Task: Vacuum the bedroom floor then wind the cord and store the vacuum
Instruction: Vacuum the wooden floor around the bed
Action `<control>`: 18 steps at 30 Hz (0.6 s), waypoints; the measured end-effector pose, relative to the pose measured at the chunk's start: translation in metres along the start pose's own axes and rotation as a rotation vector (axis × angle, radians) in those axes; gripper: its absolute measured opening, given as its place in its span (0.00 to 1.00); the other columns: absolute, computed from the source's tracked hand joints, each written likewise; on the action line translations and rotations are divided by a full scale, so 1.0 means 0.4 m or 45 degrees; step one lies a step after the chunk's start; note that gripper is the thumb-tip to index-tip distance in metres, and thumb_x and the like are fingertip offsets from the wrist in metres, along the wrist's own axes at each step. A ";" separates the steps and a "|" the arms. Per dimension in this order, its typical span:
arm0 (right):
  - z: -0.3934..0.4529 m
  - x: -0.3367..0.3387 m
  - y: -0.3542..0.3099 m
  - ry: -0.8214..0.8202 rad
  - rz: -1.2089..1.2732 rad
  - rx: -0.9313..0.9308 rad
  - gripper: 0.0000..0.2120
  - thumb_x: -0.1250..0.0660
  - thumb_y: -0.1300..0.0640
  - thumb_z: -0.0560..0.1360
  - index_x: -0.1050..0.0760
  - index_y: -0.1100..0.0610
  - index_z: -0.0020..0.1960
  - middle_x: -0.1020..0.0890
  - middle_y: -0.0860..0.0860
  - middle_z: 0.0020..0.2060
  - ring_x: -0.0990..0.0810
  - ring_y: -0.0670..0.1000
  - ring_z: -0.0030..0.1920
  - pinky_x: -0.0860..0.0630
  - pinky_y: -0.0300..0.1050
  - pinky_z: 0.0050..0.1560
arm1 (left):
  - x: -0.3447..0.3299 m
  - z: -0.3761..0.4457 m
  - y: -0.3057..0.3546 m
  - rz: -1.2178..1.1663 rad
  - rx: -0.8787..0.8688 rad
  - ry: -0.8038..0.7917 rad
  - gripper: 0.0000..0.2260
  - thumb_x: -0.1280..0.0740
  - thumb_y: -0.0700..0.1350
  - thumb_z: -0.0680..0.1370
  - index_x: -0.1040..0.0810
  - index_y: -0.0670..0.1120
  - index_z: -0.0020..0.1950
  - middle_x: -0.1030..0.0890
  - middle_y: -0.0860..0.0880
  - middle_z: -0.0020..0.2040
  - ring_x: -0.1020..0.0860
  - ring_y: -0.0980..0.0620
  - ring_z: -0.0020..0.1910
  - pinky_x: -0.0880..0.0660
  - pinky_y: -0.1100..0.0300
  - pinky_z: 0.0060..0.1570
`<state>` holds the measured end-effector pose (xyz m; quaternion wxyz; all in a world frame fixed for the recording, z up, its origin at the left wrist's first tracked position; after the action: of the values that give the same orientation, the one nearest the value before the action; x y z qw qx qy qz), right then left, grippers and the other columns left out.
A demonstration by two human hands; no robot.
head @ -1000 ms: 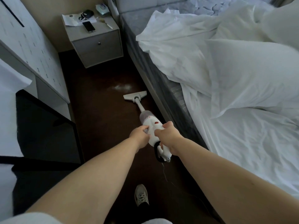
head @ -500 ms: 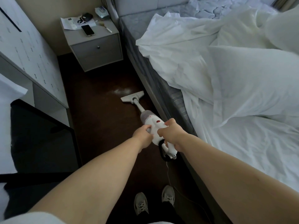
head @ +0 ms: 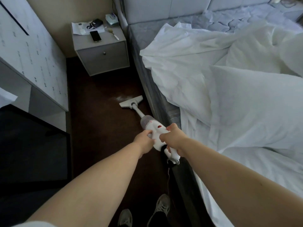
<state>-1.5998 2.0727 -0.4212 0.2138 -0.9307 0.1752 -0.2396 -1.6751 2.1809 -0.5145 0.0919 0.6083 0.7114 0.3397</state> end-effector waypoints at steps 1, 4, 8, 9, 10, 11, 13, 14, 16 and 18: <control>0.012 0.020 0.000 -0.010 -0.007 -0.001 0.24 0.38 0.61 0.77 0.41 0.52 0.70 0.30 0.53 0.43 0.25 0.53 0.47 0.24 0.47 0.54 | -0.012 0.006 0.016 -0.016 0.005 0.004 0.26 0.36 0.42 0.79 0.38 0.54 0.76 0.30 0.44 0.70 0.25 0.45 0.62 0.26 0.47 0.64; 0.040 0.062 0.000 -0.030 -0.031 0.013 0.23 0.38 0.61 0.77 0.40 0.51 0.69 0.30 0.53 0.43 0.24 0.54 0.49 0.23 0.50 0.55 | -0.041 0.024 0.048 -0.061 0.029 0.023 0.26 0.36 0.42 0.79 0.38 0.54 0.75 0.29 0.44 0.69 0.24 0.44 0.62 0.26 0.47 0.63; 0.066 0.095 -0.006 -0.048 -0.033 0.047 0.23 0.38 0.61 0.75 0.40 0.52 0.68 0.29 0.55 0.44 0.25 0.55 0.45 0.25 0.49 0.47 | -0.055 0.039 0.084 -0.040 -0.016 0.150 0.25 0.32 0.42 0.75 0.32 0.49 0.72 0.24 0.41 0.66 0.23 0.40 0.62 0.26 0.45 0.63; 0.071 0.102 -0.011 -0.053 -0.041 0.052 0.23 0.38 0.61 0.75 0.40 0.52 0.68 0.29 0.55 0.44 0.26 0.55 0.44 0.26 0.49 0.45 | -0.056 0.042 0.090 -0.038 -0.021 0.167 0.25 0.32 0.42 0.75 0.32 0.48 0.72 0.24 0.40 0.66 0.23 0.39 0.63 0.26 0.44 0.63; 0.075 0.107 -0.015 -0.060 -0.044 0.058 0.23 0.38 0.61 0.75 0.40 0.52 0.68 0.29 0.55 0.43 0.26 0.54 0.44 0.26 0.49 0.45 | -0.056 0.045 0.095 -0.037 -0.026 0.173 0.25 0.32 0.43 0.75 0.31 0.48 0.72 0.23 0.40 0.65 0.23 0.39 0.62 0.25 0.44 0.62; 0.080 0.110 -0.020 -0.068 -0.047 0.062 0.23 0.38 0.61 0.76 0.40 0.52 0.68 0.29 0.55 0.43 0.26 0.54 0.44 0.25 0.49 0.46 | -0.054 0.047 0.100 -0.037 -0.027 0.180 0.25 0.32 0.43 0.74 0.31 0.48 0.72 0.23 0.40 0.65 0.23 0.39 0.62 0.25 0.44 0.62; 0.087 0.112 -0.030 -0.078 -0.060 0.069 0.23 0.39 0.61 0.76 0.41 0.52 0.69 0.30 0.54 0.42 0.26 0.54 0.46 0.24 0.50 0.50 | -0.047 0.051 0.105 -0.049 -0.029 0.188 0.25 0.32 0.43 0.75 0.32 0.48 0.72 0.23 0.40 0.65 0.23 0.40 0.62 0.25 0.44 0.62; 0.091 0.110 -0.034 -0.080 -0.067 0.073 0.24 0.39 0.62 0.76 0.41 0.52 0.69 0.30 0.53 0.42 0.26 0.54 0.47 0.23 0.51 0.52 | -0.043 0.053 0.106 -0.056 -0.031 0.191 0.25 0.32 0.42 0.75 0.32 0.48 0.72 0.23 0.40 0.65 0.23 0.40 0.62 0.25 0.44 0.62; 0.097 0.104 -0.044 -0.080 -0.080 0.073 0.24 0.39 0.61 0.76 0.41 0.52 0.70 0.30 0.54 0.44 0.25 0.55 0.48 0.23 0.52 0.55 | -0.032 0.059 0.104 -0.066 -0.031 0.193 0.25 0.32 0.42 0.75 0.32 0.48 0.72 0.23 0.40 0.65 0.23 0.40 0.62 0.25 0.44 0.62; 0.102 0.093 -0.059 -0.079 -0.102 0.073 0.24 0.38 0.61 0.76 0.41 0.52 0.69 0.29 0.55 0.46 0.24 0.56 0.49 0.23 0.52 0.54 | -0.015 0.066 0.100 -0.080 -0.026 0.191 0.26 0.32 0.42 0.74 0.32 0.48 0.72 0.24 0.41 0.65 0.23 0.40 0.63 0.25 0.44 0.62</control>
<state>-1.5425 2.0894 -0.4283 0.2358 -0.9375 0.1242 -0.2238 -1.6270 2.1863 -0.5123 0.0551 0.5576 0.7315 0.3884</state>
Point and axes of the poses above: each hand's wrist, its own z-axis towards the middle knuckle, its own x-axis out of the back of the hand, y = z × x, the point moved 6 cm from there along z, towards the middle knuckle
